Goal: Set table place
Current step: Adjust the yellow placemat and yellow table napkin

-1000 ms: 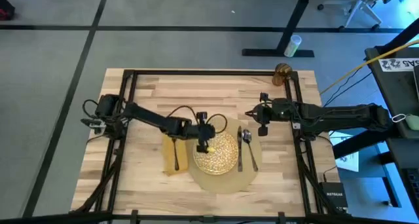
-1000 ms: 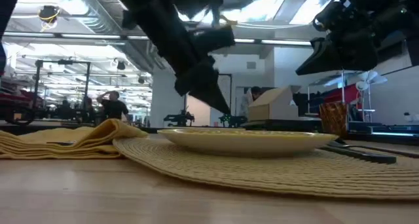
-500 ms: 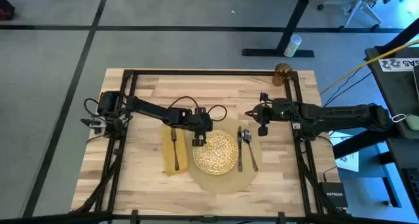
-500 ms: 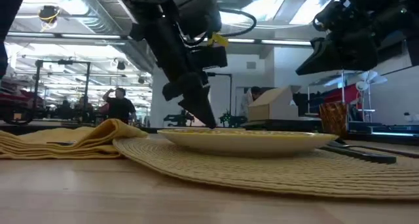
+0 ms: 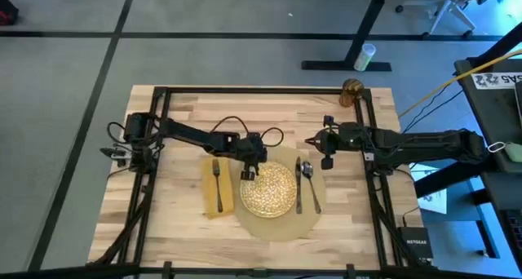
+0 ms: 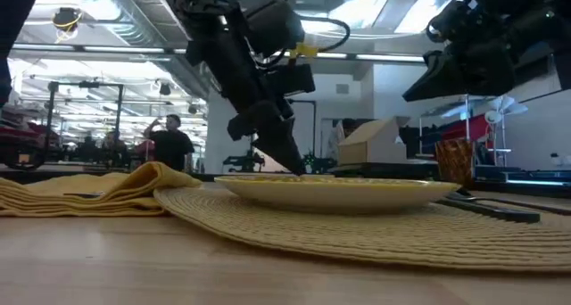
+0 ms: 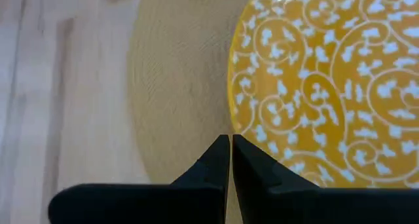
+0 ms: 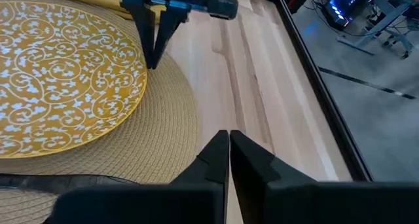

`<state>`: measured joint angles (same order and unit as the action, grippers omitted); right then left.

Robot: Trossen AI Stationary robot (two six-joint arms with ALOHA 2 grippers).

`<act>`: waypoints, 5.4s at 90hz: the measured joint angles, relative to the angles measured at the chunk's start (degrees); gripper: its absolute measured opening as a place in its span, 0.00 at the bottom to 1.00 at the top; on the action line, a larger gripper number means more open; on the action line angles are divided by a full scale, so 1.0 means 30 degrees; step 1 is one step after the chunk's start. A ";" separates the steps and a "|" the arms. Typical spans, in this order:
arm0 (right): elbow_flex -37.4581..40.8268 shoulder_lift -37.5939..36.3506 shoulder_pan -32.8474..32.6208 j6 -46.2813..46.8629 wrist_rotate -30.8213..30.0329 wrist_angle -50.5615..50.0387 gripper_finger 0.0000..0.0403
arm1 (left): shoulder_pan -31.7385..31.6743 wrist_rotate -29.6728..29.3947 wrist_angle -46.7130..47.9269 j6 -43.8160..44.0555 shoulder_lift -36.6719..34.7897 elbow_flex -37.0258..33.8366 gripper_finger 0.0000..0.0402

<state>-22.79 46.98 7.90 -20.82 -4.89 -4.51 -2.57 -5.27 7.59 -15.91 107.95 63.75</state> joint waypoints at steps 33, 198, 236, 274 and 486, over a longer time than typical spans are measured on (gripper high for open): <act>-0.0015 0.0000 0.0000 0.0379 0.0000 0.0028 0.00 | -0.0453 0.0208 -0.0378 -0.0345 0.0668 0.0000 0.00; 0.0007 0.0002 0.0000 0.0415 0.0007 -0.0476 0.00 | -0.0761 -0.0513 0.8969 0.4051 -0.3576 0.1282 0.00; 0.0007 0.0007 0.0000 0.0287 0.0476 -0.0632 0.00 | 0.1489 -0.1620 1.1147 0.9981 -0.5662 -0.1088 0.00; 0.0007 0.0007 0.0000 0.0277 0.0656 -0.0703 0.00 | 0.3509 -0.1898 1.0920 1.5781 -0.8862 -0.5028 0.00; 0.0007 0.0007 0.0000 0.0503 0.0998 -0.0679 0.00 | 0.5761 -0.1216 0.7310 1.9667 -1.2381 -0.9575 0.00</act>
<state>-22.76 47.00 7.90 -19.31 -1.89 -6.55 14.72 -8.92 29.52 43.09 70.81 35.02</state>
